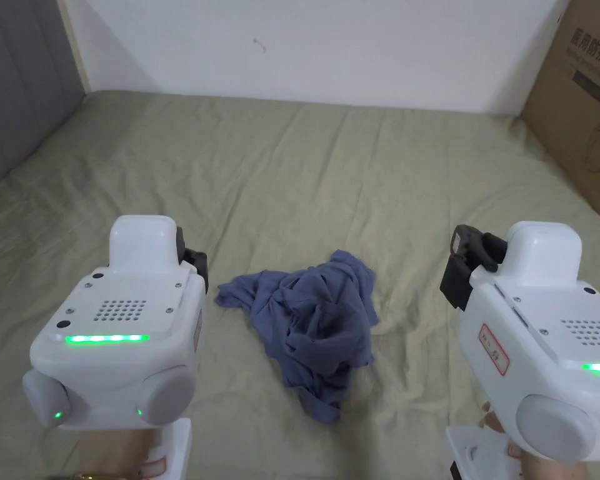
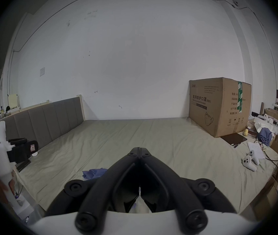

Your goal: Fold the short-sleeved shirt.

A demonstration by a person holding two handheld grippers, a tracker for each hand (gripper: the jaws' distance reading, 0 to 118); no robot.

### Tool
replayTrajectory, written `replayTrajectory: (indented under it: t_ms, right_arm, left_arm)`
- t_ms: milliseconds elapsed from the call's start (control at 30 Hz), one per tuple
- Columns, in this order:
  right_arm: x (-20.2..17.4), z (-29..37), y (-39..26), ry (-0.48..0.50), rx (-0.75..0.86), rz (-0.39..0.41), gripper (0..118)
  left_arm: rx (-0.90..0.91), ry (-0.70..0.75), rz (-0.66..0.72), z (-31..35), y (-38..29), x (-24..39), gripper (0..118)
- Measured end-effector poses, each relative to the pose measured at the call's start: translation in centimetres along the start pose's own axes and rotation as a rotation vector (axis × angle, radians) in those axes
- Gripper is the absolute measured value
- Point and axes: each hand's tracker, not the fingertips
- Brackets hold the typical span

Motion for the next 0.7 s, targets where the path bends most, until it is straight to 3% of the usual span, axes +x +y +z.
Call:
replayTrajectory:
  t_ms: [300, 500, 533, 633, 667, 700]
  right_arm:
    - [-0.2, -0.5, -0.6, 0.005, -0.024, 0.007, 0]
    - [0.3, -1.6, -0.4, -0.005, -0.036, 0.011, 0]
    - [0.5, -1.8, -0.4, -0.007, -0.039, 0.015, 0]
    - [0.9, -2.5, -0.5, -0.010, -0.049, 0.016, 0]
    - [1.1, -2.8, -0.6, -0.009, -0.054, 0.015, 0]
    - [1.2, -3.1, -0.7, -0.010, -0.063, 0.016, 0]
  left_arm:
    - [-0.008, -0.013, 0.004, 0.4, -0.5, 0.3, 0]
    - [-0.081, -0.031, -0.002, -2.6, 0.6, 1.0, 0]
    - [-0.126, -0.022, 0.009, -3.8, 0.9, 1.1, 7]
    - [-0.337, -0.044, 0.058, -8.6, 1.6, 1.1, 83]
    - [-0.405, -0.051, 0.067, -10.5, 1.6, 1.1, 103]
    - [-0.444, -0.052, 0.069, -12.0, 1.5, 1.2, 110]
